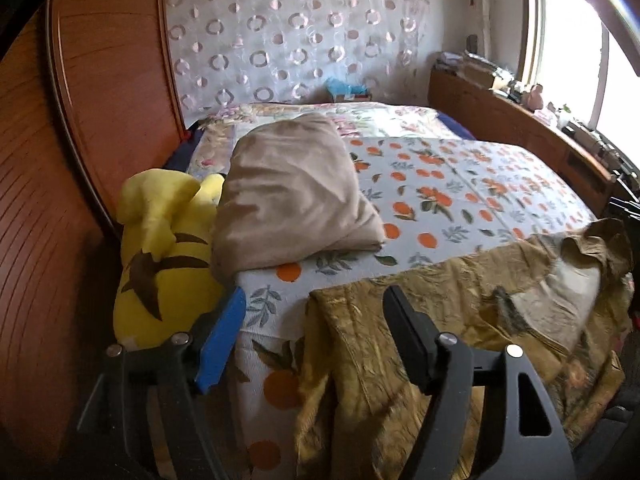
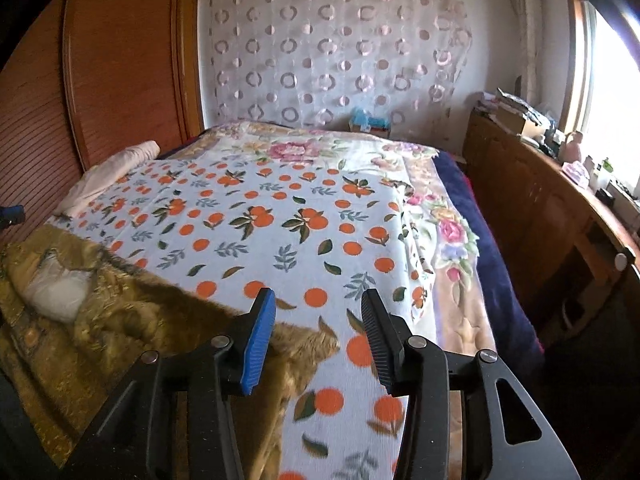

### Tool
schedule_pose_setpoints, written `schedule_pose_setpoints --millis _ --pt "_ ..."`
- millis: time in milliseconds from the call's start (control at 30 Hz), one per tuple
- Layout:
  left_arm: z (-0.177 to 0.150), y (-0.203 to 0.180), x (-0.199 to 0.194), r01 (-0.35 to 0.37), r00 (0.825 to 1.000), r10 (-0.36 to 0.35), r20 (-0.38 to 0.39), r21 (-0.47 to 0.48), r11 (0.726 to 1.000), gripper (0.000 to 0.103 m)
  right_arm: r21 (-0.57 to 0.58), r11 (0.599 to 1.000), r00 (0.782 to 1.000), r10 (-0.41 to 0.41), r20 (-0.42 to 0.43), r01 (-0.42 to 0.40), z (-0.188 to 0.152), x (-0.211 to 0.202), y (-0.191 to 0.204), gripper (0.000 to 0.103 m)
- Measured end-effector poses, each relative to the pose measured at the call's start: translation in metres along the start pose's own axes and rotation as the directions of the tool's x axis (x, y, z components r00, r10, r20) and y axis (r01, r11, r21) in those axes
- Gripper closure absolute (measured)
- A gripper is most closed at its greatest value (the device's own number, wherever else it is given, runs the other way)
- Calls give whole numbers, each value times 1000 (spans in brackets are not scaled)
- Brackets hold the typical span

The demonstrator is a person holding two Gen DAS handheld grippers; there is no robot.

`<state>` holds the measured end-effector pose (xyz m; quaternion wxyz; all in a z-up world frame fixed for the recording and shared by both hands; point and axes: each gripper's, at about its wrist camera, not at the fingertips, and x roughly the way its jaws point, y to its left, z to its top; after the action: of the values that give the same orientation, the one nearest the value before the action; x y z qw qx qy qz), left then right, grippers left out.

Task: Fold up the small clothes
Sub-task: 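Lift the brown shirt high with both grippers holding its edges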

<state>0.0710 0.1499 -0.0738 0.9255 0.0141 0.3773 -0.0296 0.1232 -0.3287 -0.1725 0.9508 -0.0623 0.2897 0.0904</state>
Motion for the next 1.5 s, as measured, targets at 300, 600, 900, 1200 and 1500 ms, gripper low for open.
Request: schedule_pose_setpoints --millis 300,600,900,1200,1500 --pt "-3 9 36 3 994 -5 -112 -13 1000 31 61 992 990 114 -83 -110 -14 -3 8 57" --pt "-10 11 43 26 991 -30 -131 -37 999 31 51 997 990 70 -124 -64 -21 -4 9 41" --pt "-10 11 43 24 991 -28 -131 -33 999 31 108 992 984 77 -158 -61 -22 6 -8 39" --pt "-9 -8 38 109 985 -104 -135 29 994 89 29 989 969 146 -198 -143 -18 5 8 77" --pt "15 -21 -53 151 980 -147 134 -20 988 98 72 981 981 177 83 -183 8 -88 17 96"
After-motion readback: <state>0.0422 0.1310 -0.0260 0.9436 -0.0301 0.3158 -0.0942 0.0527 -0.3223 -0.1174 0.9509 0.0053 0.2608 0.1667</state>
